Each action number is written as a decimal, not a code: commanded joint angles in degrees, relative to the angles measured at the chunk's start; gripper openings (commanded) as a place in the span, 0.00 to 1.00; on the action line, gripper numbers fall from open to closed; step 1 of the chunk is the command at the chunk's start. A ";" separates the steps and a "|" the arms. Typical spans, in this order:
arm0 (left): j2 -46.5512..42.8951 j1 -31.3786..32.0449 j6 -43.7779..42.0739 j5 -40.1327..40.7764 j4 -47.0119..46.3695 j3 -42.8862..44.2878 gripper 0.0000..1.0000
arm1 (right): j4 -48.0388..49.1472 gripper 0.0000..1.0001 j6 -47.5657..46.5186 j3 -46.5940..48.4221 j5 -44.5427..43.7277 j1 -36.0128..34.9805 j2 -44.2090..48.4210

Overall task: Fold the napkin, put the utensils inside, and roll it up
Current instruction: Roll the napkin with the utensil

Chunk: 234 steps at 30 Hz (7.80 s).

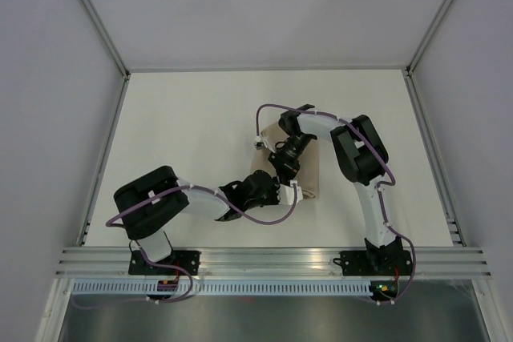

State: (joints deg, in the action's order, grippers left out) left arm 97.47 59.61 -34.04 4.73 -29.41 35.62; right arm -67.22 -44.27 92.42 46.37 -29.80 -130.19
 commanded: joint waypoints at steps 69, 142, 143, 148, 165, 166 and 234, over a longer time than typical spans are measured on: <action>39.72 -20.33 18.13 -60.98 74.67 57.81 0.02 | 65.54 0.55 -6.00 -63.50 -33.44 -11.41 59.18; -13.10 -4.87 16.48 -0.17 0.67 5.34 0.40 | -4.24 0.11 -30.26 -16.40 4.17 14.42 2.66; -11.88 -2.77 14.38 -0.07 2.06 5.78 0.40 | -3.97 0.11 -30.00 -16.48 3.91 14.51 2.57; -6.69 4.18 8.03 1.60 4.71 8.15 0.44 | -2.92 0.11 -28.77 -16.40 3.73 14.77 1.96; 7.47 10.78 -1.02 3.96 -1.79 9.91 0.50 | -3.53 0.10 -27.80 -15.52 3.55 15.83 0.02; 7.91 10.79 -1.20 4.23 -2.23 9.82 0.50 | -3.53 0.10 -27.63 -15.52 3.55 15.83 -0.06; 29.53 5.16 13.39 -25.99 70.36 56.48 0.02 | 22.39 0.36 3.75 -26.43 -20.09 37.98 22.98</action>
State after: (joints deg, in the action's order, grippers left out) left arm 122.61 64.73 -23.57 -15.40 30.20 90.61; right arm -47.29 -41.69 64.14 27.62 8.12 -104.14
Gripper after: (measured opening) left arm 0.083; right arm 0.378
